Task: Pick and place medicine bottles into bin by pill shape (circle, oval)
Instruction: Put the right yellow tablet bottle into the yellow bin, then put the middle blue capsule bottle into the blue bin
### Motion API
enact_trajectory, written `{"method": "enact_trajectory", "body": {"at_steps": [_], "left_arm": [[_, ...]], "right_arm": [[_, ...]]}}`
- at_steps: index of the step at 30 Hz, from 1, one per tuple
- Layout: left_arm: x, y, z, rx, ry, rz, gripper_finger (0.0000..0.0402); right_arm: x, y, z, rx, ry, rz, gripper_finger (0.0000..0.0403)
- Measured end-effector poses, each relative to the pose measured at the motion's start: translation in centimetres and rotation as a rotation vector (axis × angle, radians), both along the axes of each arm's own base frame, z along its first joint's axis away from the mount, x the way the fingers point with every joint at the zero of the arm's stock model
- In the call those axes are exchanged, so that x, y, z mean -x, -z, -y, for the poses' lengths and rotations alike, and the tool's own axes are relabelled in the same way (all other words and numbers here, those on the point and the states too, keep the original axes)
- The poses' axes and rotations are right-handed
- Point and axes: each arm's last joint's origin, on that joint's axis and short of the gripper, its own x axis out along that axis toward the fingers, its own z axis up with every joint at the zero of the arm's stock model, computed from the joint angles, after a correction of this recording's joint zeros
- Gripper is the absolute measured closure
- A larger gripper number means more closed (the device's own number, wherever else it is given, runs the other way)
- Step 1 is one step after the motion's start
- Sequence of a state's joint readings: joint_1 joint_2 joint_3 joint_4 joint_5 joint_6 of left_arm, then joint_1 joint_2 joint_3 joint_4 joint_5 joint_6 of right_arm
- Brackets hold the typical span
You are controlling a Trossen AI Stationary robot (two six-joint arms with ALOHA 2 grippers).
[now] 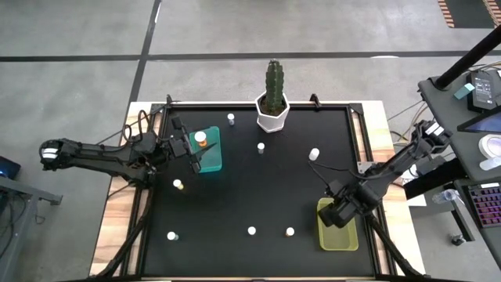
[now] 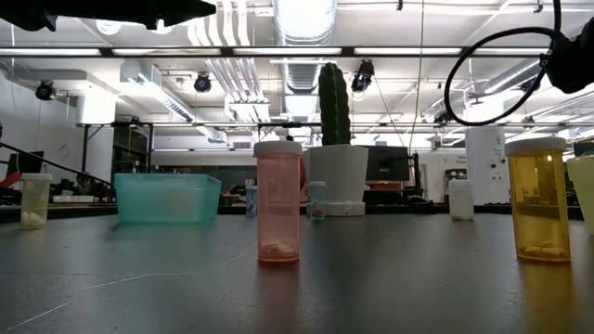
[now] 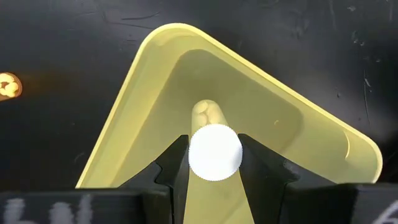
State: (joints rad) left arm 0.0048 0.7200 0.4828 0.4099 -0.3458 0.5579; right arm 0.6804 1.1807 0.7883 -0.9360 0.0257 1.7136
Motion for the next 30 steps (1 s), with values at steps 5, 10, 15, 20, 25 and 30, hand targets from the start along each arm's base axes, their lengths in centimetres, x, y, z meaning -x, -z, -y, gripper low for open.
{"method": "enact_trajectory", "body": {"at_steps": [5,10,15,20,25,30], "left_arm": [[0.0,0.0,0.0,0.000,0.000,0.000,0.0164],[0.0,0.0,0.0,0.000,0.000,0.000,0.0164],[0.0,0.0,0.0,0.000,0.000,0.000,0.0164],[0.0,0.0,0.0,0.000,0.000,0.000,0.0164],[0.0,0.0,0.0,0.000,0.000,0.000,0.0164],[0.0,0.0,0.0,0.000,0.000,0.000,0.0164]], "right_arm": [[-0.2,0.6,-0.2,0.017,0.015,-0.025,0.0289],[-0.5,0.5,-0.4,0.017,0.007,-0.025,0.0285],[-0.6,0.2,-0.5,0.010,0.004,-0.015,0.0256],[-0.6,0.2,-0.5,0.012,0.005,-0.017,0.0220],[-0.5,0.0,-0.4,-0.001,0.006,-0.012,0.0196],[-0.4,-1.3,-0.4,-0.022,0.006,0.011,0.0192]]}}
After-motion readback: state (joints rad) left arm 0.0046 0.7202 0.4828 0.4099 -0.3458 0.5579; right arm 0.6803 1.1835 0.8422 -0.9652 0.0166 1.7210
